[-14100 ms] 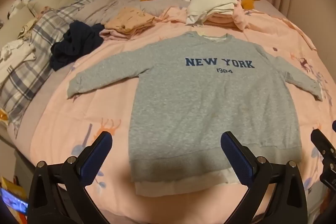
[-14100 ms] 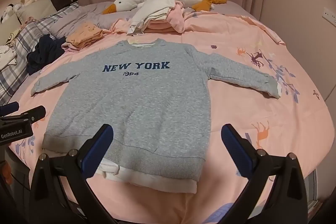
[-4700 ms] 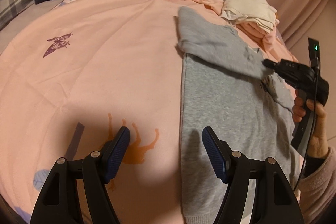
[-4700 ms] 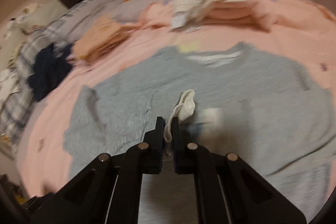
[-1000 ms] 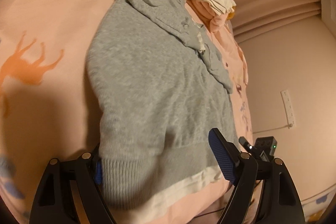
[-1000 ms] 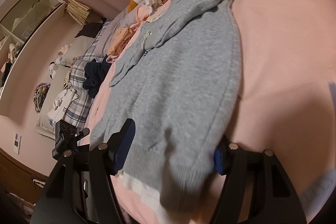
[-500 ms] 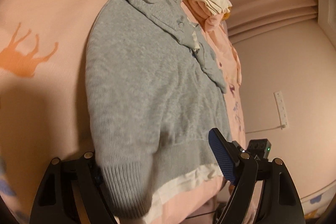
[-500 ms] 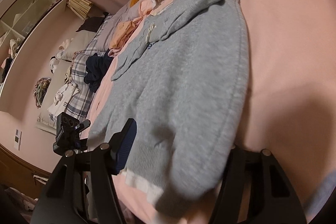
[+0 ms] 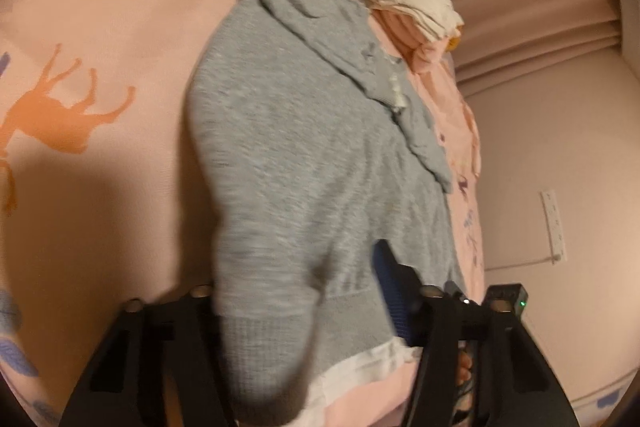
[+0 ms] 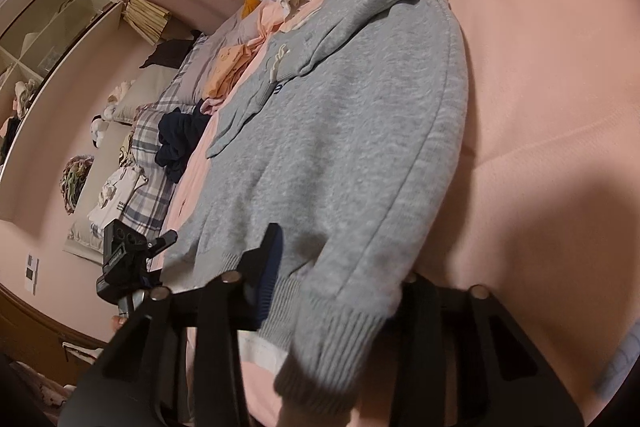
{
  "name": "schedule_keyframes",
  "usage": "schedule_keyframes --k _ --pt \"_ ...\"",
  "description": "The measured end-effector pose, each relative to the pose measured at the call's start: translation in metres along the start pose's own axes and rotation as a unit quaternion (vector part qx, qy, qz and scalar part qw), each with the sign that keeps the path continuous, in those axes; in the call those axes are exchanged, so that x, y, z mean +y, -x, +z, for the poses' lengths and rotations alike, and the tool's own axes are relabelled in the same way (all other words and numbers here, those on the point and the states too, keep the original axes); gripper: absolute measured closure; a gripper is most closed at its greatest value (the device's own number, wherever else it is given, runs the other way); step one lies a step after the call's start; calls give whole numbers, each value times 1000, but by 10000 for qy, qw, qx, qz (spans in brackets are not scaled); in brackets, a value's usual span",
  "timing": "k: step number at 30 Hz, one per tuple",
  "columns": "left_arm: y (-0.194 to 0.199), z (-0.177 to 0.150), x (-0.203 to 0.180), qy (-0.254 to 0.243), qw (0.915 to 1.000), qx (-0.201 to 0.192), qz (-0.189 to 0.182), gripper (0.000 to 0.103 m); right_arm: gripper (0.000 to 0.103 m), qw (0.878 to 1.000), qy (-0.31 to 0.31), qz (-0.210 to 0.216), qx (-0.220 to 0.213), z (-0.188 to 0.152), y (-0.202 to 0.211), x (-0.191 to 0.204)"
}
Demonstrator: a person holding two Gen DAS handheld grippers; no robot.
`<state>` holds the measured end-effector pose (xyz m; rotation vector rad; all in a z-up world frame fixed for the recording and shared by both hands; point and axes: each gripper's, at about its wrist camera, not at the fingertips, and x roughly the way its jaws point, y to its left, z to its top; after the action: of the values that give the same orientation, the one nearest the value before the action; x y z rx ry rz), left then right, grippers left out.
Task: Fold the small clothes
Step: 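Grasp the other sleeve cuff with the left gripper, then lift the sleeve with the left gripper and fold it across the body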
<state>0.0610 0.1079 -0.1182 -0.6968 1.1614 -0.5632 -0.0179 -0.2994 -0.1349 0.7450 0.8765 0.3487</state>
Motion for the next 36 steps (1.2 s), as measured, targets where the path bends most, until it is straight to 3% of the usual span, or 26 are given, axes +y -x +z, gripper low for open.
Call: schedule_keyframes --k 2,4,10,18,25,31,36 --pt "1 1 6 101 9999 -10 42 71 75 10000 27 -26 -38 -1 0 0" --pt "2 2 12 193 9997 2 114 80 80 9999 68 -59 -63 0 1 -1" --pt "6 2 15 225 9997 -13 25 82 87 9998 105 60 -138 0 5 3" --pt "26 9 -2 -7 9980 -212 -595 85 89 9967 180 602 -510 5 17 17" --pt "41 17 -26 -331 9945 -424 -903 90 90 9927 385 835 -775 16 25 36" --pt "47 13 -42 -607 9923 -514 -952 91 91 9856 574 1188 -1055 17 35 49" --pt "56 8 -49 -728 9893 -657 -1080 93 92 9838 633 1201 -1168 14 43 54"
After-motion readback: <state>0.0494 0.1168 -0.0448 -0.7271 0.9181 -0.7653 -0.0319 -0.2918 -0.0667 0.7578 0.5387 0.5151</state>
